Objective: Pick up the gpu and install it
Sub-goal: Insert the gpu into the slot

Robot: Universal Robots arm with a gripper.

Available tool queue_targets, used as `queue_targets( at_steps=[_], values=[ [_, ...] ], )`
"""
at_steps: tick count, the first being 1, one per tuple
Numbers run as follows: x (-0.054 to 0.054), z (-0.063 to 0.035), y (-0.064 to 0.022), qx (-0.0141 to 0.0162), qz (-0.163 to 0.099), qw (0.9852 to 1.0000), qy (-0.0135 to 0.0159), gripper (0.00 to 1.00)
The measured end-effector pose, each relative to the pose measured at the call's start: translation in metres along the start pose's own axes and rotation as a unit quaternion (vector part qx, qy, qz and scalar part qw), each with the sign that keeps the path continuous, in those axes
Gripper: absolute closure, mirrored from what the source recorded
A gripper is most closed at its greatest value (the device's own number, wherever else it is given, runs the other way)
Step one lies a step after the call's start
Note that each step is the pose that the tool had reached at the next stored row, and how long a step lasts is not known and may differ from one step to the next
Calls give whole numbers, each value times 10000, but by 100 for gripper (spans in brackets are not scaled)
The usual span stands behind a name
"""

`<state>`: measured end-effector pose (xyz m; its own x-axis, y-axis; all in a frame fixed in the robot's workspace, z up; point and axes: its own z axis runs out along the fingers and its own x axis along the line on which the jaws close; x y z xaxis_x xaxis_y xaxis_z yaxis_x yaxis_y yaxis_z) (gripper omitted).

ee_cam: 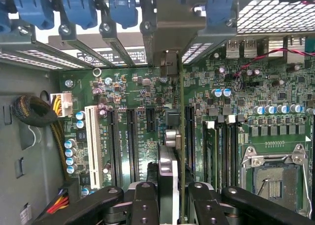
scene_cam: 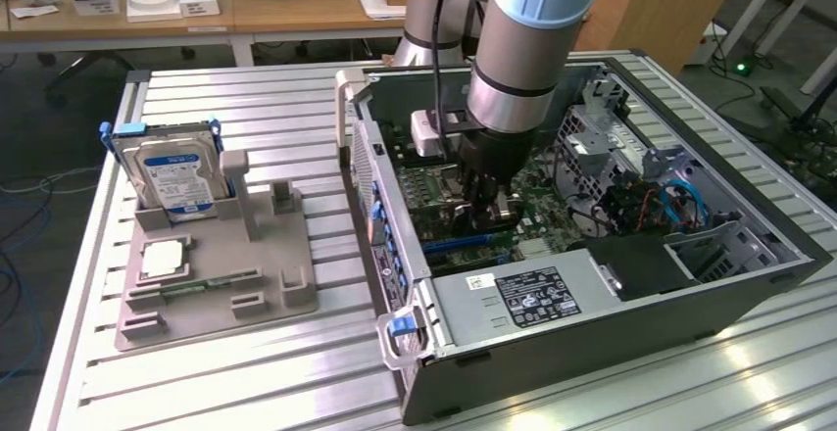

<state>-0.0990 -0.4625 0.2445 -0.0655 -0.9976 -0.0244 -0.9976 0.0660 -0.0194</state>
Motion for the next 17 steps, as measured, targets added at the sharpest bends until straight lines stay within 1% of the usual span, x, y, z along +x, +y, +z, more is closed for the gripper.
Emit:
queue_targets(
  at_steps=[17],
  values=[
    [-4,0,0,-2,-66,10000,-1,72]
  ],
)
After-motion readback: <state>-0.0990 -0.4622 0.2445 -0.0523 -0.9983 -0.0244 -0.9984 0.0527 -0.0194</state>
